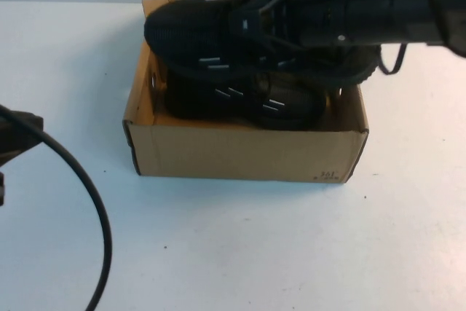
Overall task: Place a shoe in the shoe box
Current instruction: Place the shoe in the shoe box
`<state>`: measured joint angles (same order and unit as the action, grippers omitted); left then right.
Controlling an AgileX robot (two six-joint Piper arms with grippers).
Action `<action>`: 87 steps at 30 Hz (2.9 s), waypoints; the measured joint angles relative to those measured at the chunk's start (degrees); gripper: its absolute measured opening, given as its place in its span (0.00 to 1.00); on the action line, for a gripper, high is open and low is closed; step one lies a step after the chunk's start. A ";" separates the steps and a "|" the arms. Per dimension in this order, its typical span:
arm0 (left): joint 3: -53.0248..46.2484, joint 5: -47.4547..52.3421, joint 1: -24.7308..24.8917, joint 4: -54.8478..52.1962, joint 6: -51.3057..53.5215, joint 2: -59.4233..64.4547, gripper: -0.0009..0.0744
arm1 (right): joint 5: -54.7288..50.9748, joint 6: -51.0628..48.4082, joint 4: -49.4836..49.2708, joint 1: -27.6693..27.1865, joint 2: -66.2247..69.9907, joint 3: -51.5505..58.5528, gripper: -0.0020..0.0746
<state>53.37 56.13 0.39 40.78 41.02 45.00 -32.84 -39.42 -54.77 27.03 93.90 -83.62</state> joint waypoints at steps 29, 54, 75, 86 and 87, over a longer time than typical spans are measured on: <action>0.00 1.76 0.00 -0.09 -0.36 0.00 0.01 | -4.41 -8.20 -10.27 0.00 15.96 0.00 0.03; 0.00 4.05 0.00 -0.22 -1.40 0.00 0.01 | -1.24 -8.13 -3.69 0.00 16.20 0.00 0.53; 0.00 4.41 0.00 -0.26 -1.40 0.00 0.01 | 0.07 -3.25 6.86 -0.57 16.95 -0.22 0.53; 0.00 5.01 0.00 -0.76 -1.40 0.00 0.01 | -5.44 0.08 6.86 -6.05 16.95 -0.67 0.53; 0.00 5.01 0.00 -0.76 -1.40 0.00 0.01 | -5.67 0.08 6.86 -6.48 16.95 -0.67 0.53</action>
<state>53.37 61.14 0.39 40.02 39.62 45.00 -38.51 -39.34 -47.91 20.55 110.84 -84.29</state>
